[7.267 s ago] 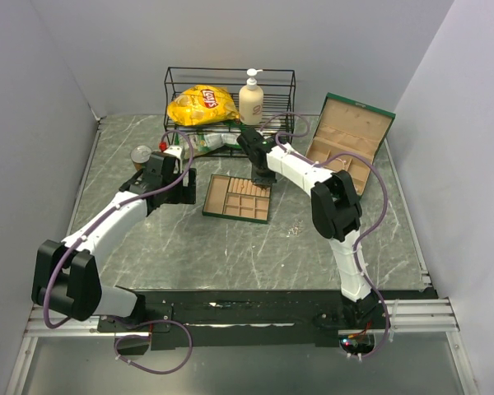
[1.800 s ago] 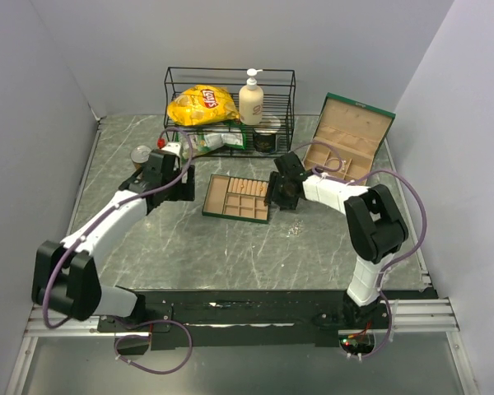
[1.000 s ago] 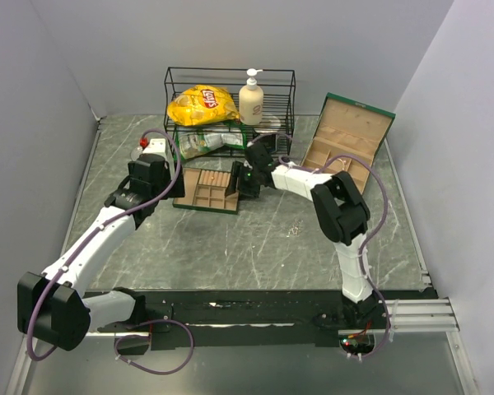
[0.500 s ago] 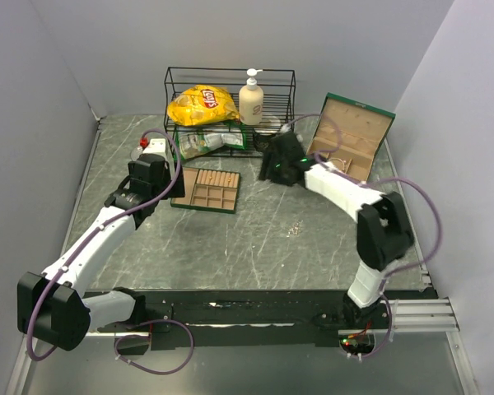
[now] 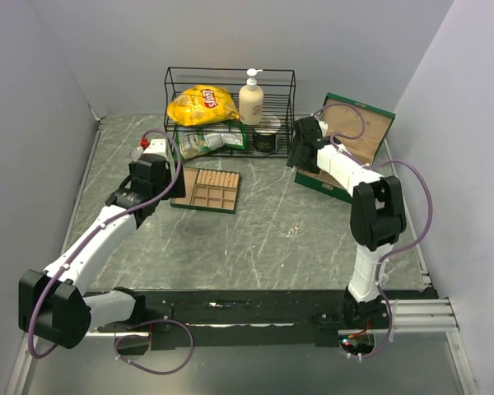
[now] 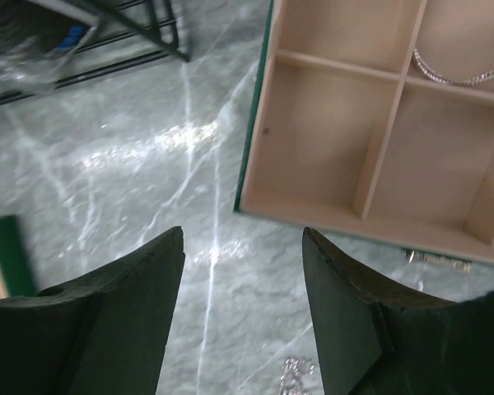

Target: Organize the mixed jewelry

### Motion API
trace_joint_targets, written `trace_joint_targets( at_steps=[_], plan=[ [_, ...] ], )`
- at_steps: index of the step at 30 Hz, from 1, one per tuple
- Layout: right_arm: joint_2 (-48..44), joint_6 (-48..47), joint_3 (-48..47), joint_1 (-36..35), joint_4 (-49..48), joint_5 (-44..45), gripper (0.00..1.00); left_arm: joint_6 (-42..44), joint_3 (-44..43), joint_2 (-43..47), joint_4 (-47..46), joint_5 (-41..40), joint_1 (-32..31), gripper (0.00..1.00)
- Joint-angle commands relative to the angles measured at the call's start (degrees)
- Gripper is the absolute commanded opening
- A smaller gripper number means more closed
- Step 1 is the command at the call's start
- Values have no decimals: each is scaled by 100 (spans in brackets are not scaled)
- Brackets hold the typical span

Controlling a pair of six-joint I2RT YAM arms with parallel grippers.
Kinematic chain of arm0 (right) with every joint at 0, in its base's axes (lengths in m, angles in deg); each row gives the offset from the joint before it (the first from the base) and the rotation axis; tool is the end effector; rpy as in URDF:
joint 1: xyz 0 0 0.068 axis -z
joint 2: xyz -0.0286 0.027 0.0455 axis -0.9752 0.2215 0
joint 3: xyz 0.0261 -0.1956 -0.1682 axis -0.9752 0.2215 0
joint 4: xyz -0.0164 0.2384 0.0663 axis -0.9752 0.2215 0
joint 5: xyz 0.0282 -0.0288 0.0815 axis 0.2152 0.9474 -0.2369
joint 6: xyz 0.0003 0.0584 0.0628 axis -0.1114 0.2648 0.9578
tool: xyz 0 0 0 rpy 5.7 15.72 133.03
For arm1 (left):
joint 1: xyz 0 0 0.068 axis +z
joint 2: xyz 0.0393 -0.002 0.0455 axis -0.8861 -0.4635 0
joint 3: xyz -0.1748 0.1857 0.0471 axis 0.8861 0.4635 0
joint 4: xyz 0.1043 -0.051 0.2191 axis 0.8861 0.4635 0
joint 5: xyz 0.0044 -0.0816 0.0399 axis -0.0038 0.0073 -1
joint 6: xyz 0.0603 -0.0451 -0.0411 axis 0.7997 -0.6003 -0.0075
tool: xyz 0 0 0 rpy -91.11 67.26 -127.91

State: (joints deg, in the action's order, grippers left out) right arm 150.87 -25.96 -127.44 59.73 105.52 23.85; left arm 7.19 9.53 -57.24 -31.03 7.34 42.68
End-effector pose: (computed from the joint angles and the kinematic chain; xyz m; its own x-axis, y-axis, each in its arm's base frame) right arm 0.4113 0.1100 0.2032 -0.7398 0.2430 -0.6275 0.2235 0.9683 0.1115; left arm 0.2740 -0.0732 0.2598 -0.5580 -0.0741 -0.8265 -0.0704 0.9966 -0.0418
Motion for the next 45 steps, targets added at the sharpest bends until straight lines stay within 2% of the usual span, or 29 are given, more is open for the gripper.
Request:
trace_joint_targets(
  at_steps=[1, 5, 11, 14, 18, 21, 25, 30, 37, 45],
  plan=[
    [310, -243, -729, 165, 276, 98, 66, -34, -8, -11, -91, -39, -16, 96],
    [671, -401, -1029, 218, 320, 28, 65, -25, -7, -46, -99, -4, -16, 96],
    [874, -454, -863, 218, 312, -147, 57, -25, -34, -107, -91, 49, -25, 96],
    [743, -411, -468, 227, 146, -252, 49, -25, -43, -125, -82, 57, -16, 96],
    [409, -340, 173, 218, -171, -516, 29, -34, -51, -143, -73, 75, -16, 96],
    [136, -270, 657, 201, -312, -727, 24, -25, -60, -160, -64, 93, -16, 96],
    [-259, -208, 1289, 43, -479, -833, 22, -25, -60, -169, -47, 93, -25, 96],
    [-479, -77, 1598, -344, -435, -895, 22, -25, -69, -178, -47, 154, -25, 96],
    [-550, 310, 1950, -1380, -286, -605, 22, -25, 1, -2, -11, -4, -130, 96],
    [-620, 820, 2653, -2137, -628, -683, 22, -51, -34, -169, 6, 75, -244, 96]
  ],
)
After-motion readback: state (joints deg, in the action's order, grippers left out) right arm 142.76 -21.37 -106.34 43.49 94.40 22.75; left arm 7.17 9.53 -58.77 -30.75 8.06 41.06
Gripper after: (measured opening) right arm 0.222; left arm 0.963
